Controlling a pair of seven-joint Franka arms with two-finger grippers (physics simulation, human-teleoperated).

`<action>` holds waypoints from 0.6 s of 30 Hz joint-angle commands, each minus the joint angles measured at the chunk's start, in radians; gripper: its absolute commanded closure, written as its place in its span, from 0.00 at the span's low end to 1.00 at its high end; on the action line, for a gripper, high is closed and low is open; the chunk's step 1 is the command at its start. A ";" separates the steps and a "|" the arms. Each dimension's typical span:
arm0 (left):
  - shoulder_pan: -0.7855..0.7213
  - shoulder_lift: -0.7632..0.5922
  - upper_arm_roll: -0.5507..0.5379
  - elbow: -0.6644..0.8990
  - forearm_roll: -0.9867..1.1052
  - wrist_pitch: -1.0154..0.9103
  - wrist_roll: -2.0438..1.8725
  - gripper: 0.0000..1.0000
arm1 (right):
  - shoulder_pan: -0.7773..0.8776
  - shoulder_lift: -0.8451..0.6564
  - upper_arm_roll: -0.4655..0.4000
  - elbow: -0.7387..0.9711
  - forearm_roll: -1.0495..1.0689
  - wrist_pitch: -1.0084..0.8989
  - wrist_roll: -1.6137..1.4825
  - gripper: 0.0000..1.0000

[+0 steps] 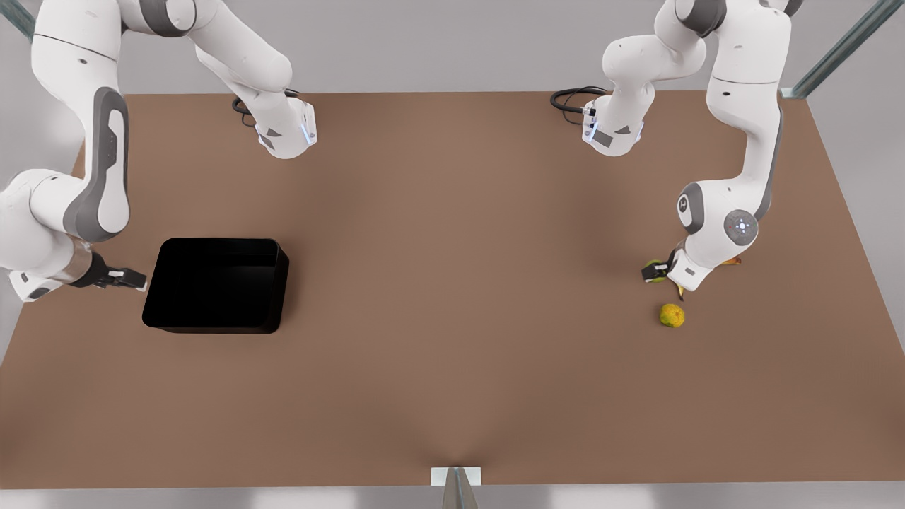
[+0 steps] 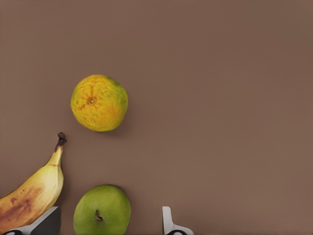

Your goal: Place the storage box in the middle with the right arm, and place the apple in the storage box with the left arm

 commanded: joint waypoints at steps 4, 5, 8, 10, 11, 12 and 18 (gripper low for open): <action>0.011 0.037 0.002 0.000 0.000 0.023 0.002 0.00 | -0.045 0.055 -0.001 -0.109 0.000 0.219 0.005 0.00; 0.012 0.040 0.002 0.000 0.000 0.023 0.002 0.00 | -0.080 0.055 0.000 -0.171 0.000 0.320 0.011 0.00; 0.012 0.046 0.002 0.000 0.000 0.018 0.003 0.00 | -0.085 0.064 0.000 -0.244 0.000 0.467 0.155 0.00; 0.016 0.044 0.002 -0.018 0.002 0.012 0.023 0.00 | -0.071 0.060 0.003 -0.290 0.000 0.523 0.226 0.00; 0.014 0.044 0.002 -0.021 0.002 0.011 0.023 0.00 | -0.068 0.058 0.005 -0.298 0.000 0.524 0.238 0.00; 0.016 0.046 0.002 -0.021 0.002 0.011 0.023 0.00 | -0.067 0.061 0.005 -0.298 0.000 0.526 0.236 0.00; 0.022 0.090 0.005 -0.015 0.002 0.012 0.021 0.00 | -0.070 0.008 0.005 -0.364 -0.029 0.449 0.043 0.00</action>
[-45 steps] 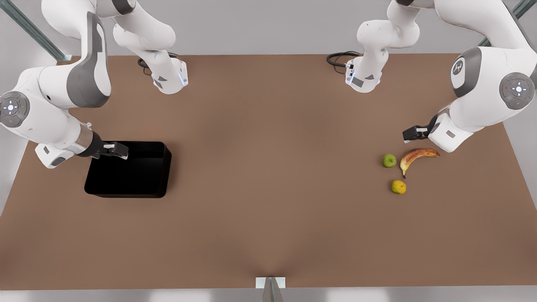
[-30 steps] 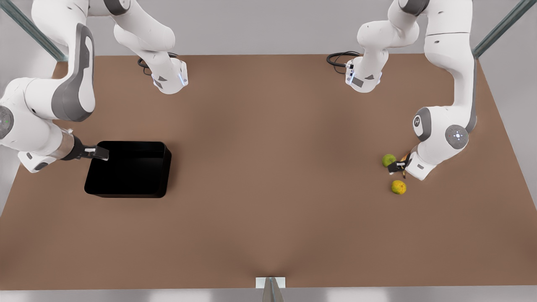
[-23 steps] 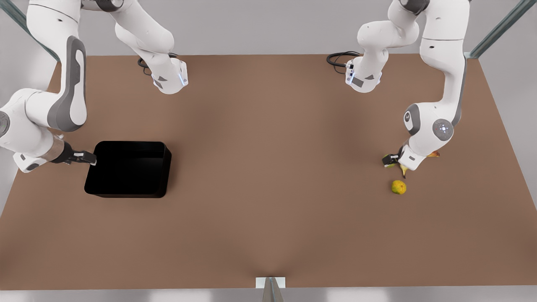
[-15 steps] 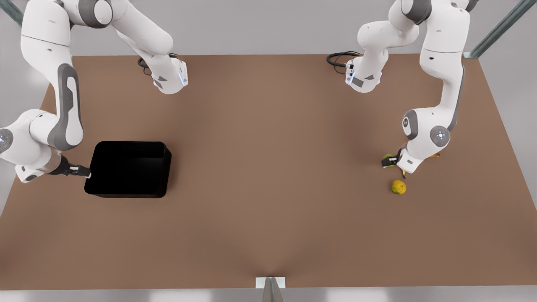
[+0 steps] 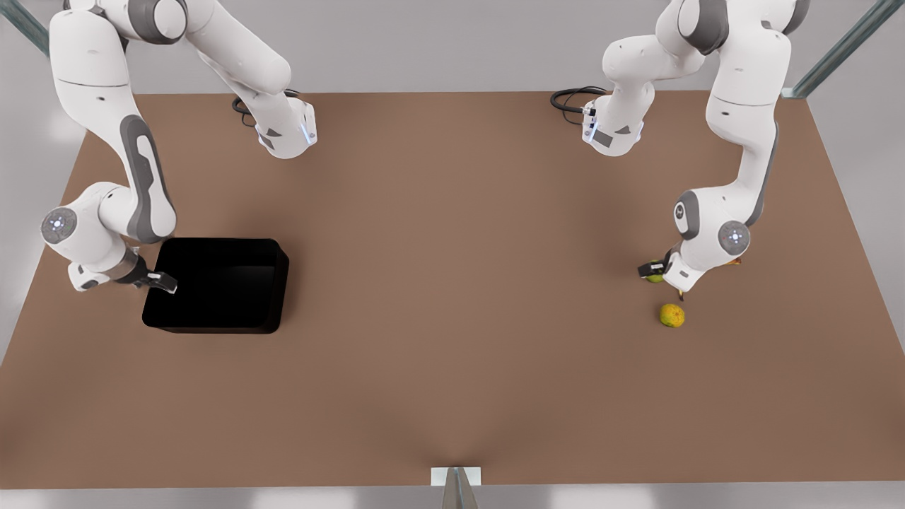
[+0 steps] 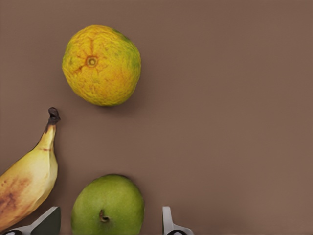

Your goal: Place the storage box in the middle with the right arm, and place the apple in the storage box with the left arm

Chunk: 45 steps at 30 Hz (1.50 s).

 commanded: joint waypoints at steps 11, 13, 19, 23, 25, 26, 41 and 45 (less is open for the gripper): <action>0.000 0.059 0.000 0.009 0.001 0.009 0.000 0.00 | -0.034 0.090 0.000 -0.045 -0.055 0.099 -0.038 0.00; 0.000 0.062 0.000 0.009 0.001 0.009 -0.001 0.00 | -0.028 0.098 0.000 -0.045 -0.054 0.098 -0.024 0.08; 0.001 0.063 0.002 0.009 0.001 0.009 0.000 0.00 | -0.014 0.096 0.023 -0.050 -0.046 0.090 0.101 0.79; 0.001 0.065 0.002 0.009 0.002 0.009 0.000 0.12 | -0.019 0.098 0.028 -0.050 -0.046 0.093 0.095 0.79; 0.000 0.065 0.002 0.009 0.002 0.009 0.000 0.18 | -0.015 0.095 0.028 -0.047 -0.046 0.085 0.083 0.79; 0.000 0.065 0.002 0.009 0.002 0.009 0.000 0.18 | -0.014 0.095 0.028 -0.045 -0.046 0.082 0.081 0.79; 0.000 0.071 0.003 0.014 0.002 0.008 0.000 0.25 | -0.054 0.056 0.109 -0.002 -0.038 -0.033 -0.012 0.79; 0.000 0.071 0.003 0.014 0.002 0.008 0.000 0.25 | -0.091 0.055 0.242 0.024 -0.012 -0.065 0.097 0.79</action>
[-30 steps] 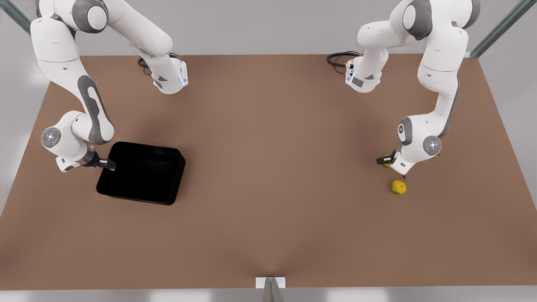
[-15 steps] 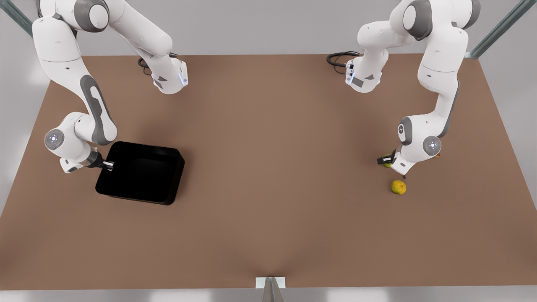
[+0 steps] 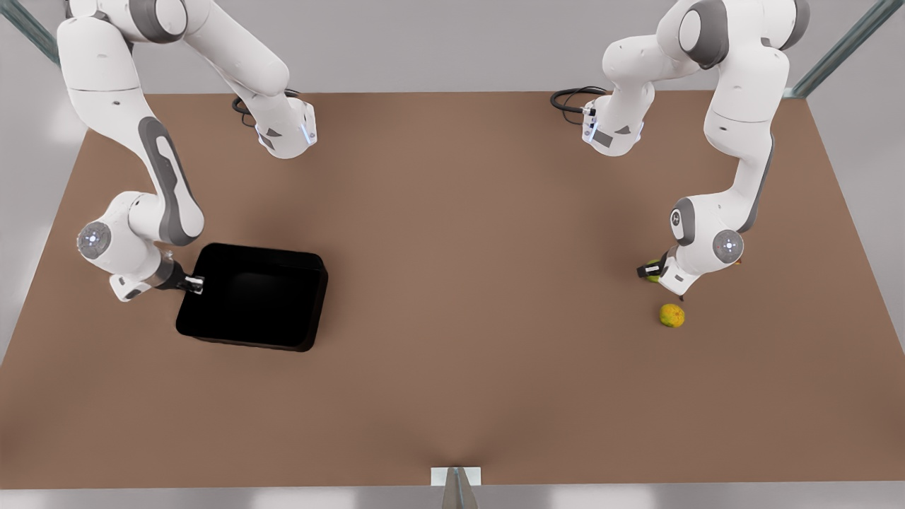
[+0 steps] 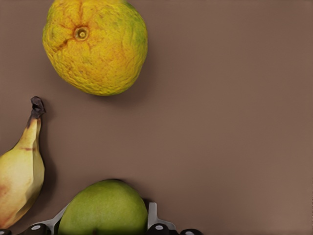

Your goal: Place the storage box in the middle with the right arm, and place the apple in the storage box with the left arm

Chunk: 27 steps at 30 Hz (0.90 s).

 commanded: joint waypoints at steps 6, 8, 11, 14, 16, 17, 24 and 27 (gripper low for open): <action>0.001 0.000 0.000 -0.001 0.000 -0.001 0.000 0.26 | 0.063 0.003 0.232 0.072 0.004 -0.044 0.254 0.79; 0.001 0.000 0.000 -0.001 0.000 -0.003 0.000 0.26 | 0.142 0.006 0.232 0.089 0.011 -0.049 0.327 0.79; 0.001 -0.003 0.000 -0.001 0.000 -0.003 0.000 0.26 | 0.236 0.015 0.232 0.133 0.031 -0.067 0.369 0.79; 0.001 -0.004 0.000 -0.001 0.000 -0.004 0.000 0.26 | 0.334 0.046 0.230 0.175 0.031 -0.075 0.432 0.79; 0.001 -0.012 0.000 -0.001 0.000 -0.007 0.000 0.26 | 0.382 0.084 0.229 0.225 0.030 -0.098 0.432 0.79; 0.001 -0.015 -0.002 -0.001 0.000 -0.009 0.000 0.26 | 0.420 0.124 0.222 0.283 0.028 -0.125 0.434 0.79; 0.002 -0.020 -0.002 -0.001 0.000 -0.011 0.000 0.26 | 0.653 0.224 0.107 0.431 0.022 -0.165 0.541 0.79; 0.002 -0.030 -0.002 -0.001 0.000 -0.012 0.000 0.26 | 0.684 0.259 0.098 0.466 0.021 -0.158 0.572 0.79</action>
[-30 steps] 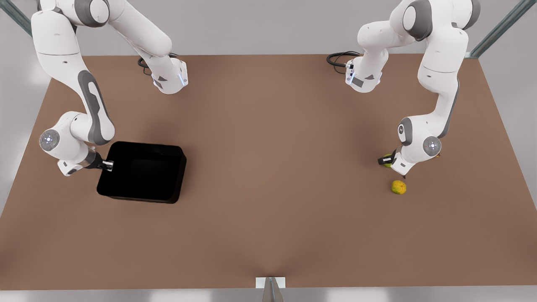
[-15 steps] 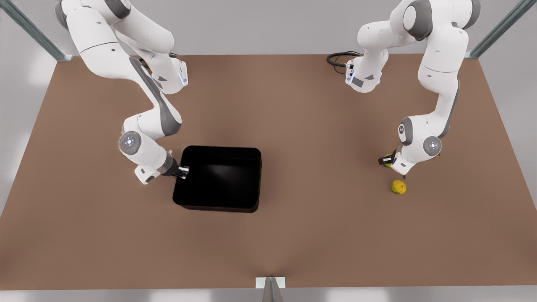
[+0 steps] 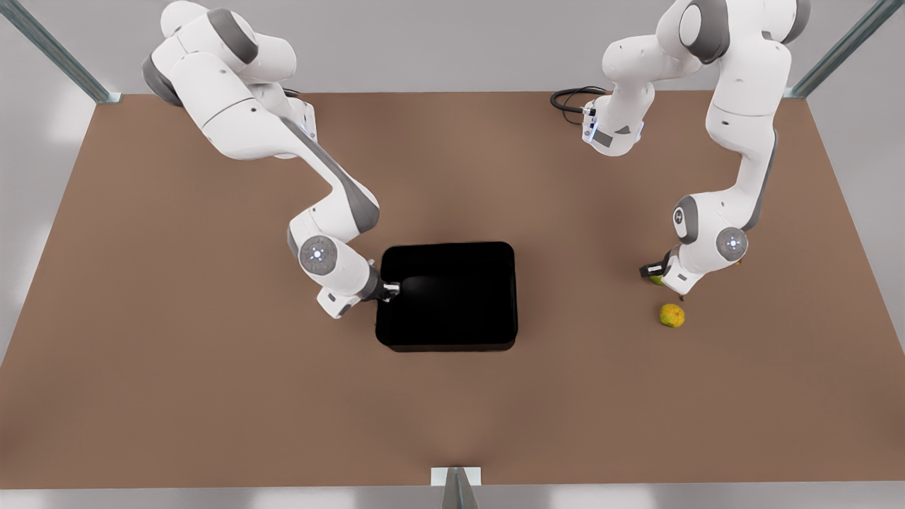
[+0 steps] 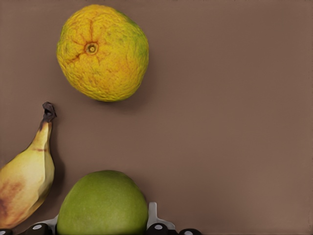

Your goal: Place the storage box in the middle with the right arm, and place the apple in the storage box with the left arm

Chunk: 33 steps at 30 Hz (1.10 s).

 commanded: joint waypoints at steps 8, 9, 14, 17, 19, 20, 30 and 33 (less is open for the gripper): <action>-0.005 -0.060 -0.064 0.048 -0.007 -0.068 -0.110 0.26 | 0.022 0.027 -0.016 0.031 -0.021 -0.005 0.009 0.00; -0.006 -0.060 -0.087 0.064 -0.007 -0.077 -0.145 0.26 | 0.022 0.027 -0.016 0.042 -0.019 -0.014 0.011 0.00; -0.026 -0.043 -0.247 0.258 -0.008 -0.241 -0.438 0.26 | -0.076 0.029 -0.010 0.203 -0.010 -0.244 -0.021 0.00; -0.052 0.009 -0.305 0.366 -0.010 -0.244 -0.590 0.26 | -0.364 0.015 -0.007 0.328 -0.012 -0.536 -0.369 0.00; -0.144 0.073 -0.321 0.474 -0.007 -0.249 -0.759 0.26 | -0.571 -0.014 -0.014 0.344 -0.022 -0.585 -0.506 0.00; -0.196 0.105 -0.321 0.532 -0.005 -0.249 -0.837 0.26 | -0.642 -0.054 -0.014 0.342 -0.032 -0.622 -0.545 0.00; -0.329 0.121 -0.200 0.822 -0.008 -0.665 -0.659 0.00 | -0.144 -0.387 -0.498 0.250 0.044 -0.729 -0.575 0.00; -0.195 -0.137 -0.064 0.798 0.013 -0.973 -0.170 0.00 | -0.099 -0.375 -0.505 0.263 0.044 -0.755 -0.575 0.00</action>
